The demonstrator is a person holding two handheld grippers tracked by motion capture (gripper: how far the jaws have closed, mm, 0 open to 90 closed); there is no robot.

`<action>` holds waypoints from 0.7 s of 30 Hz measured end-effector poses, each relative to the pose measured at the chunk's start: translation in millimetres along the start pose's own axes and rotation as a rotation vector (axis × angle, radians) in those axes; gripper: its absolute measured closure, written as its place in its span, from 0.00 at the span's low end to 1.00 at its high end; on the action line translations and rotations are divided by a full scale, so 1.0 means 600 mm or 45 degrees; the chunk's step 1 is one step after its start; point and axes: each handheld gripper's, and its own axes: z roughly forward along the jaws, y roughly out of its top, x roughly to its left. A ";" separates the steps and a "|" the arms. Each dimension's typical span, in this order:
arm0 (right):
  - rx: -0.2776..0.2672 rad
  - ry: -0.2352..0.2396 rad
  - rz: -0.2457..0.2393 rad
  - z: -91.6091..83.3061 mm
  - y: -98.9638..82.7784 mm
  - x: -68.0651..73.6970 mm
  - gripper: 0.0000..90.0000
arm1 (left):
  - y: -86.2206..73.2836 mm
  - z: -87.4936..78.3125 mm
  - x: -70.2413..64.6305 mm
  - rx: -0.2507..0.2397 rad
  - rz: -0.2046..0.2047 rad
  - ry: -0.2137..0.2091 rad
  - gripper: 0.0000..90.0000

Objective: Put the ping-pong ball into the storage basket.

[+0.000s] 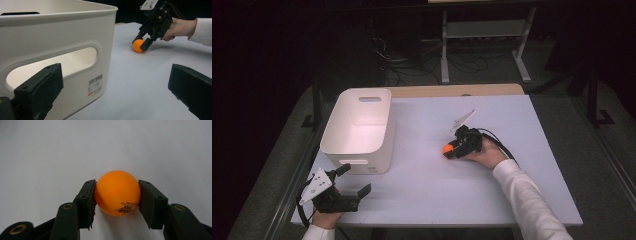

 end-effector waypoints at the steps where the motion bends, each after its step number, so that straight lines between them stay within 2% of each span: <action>1: -0.002 0.004 -0.005 -0.001 0.000 0.000 0.55 | 0.000 0.000 0.000 0.001 -0.001 0.000 0.00; 7: -0.006 0.016 -0.007 -0.007 0.001 -0.002 0.55 | 0.000 0.000 0.000 -0.004 -0.003 0.000 0.00; 8: 0.000 0.015 0.011 -0.009 0.001 -0.001 0.55 | 0.000 0.000 0.000 -0.002 -0.002 -0.001 0.00; 21: -0.021 0.014 -0.018 -0.037 0.012 0.001 0.55 | 0.000 0.001 -0.001 -0.006 -0.003 -0.005 0.00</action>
